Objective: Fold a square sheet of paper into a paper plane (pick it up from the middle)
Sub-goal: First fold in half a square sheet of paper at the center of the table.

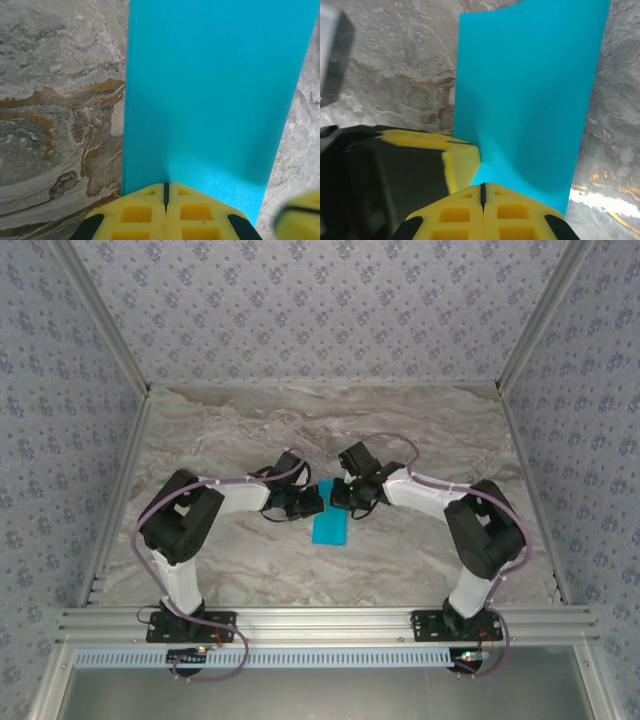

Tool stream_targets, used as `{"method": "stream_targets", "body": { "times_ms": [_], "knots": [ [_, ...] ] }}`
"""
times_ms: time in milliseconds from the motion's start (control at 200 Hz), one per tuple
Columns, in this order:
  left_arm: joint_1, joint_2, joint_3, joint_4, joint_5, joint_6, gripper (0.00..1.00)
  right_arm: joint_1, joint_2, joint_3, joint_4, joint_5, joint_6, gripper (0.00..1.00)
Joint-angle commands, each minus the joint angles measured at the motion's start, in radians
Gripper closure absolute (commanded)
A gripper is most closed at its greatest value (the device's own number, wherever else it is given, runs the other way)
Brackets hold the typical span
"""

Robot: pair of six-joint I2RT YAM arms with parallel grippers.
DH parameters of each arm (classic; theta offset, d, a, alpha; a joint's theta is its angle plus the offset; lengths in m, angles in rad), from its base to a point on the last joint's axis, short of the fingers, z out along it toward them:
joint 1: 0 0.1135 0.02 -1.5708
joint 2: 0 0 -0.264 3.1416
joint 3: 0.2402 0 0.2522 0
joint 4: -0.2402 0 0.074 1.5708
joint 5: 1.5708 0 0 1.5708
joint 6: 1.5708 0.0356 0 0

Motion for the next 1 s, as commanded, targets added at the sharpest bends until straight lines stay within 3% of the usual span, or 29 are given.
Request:
{"method": "stream_targets", "body": {
  "times_ms": [0,545,864,994],
  "knots": [
    [-0.011,0.099,-0.057,-0.165,-0.114,0.008,1.00,-0.007,0.046,0.028,0.036,-0.029,0.004,1.00],
    [-0.009,0.112,-0.041,-0.249,-0.143,-0.027,1.00,-0.077,0.128,-0.052,0.042,-0.060,-0.046,1.00],
    [-0.010,0.120,-0.079,-0.262,-0.158,-0.067,1.00,-0.232,-0.023,-0.205,0.066,-0.098,-0.119,1.00],
    [-0.012,0.115,-0.080,-0.252,-0.150,-0.060,1.00,-0.209,-0.080,-0.168,0.059,-0.096,-0.127,1.00]
  ]
}}
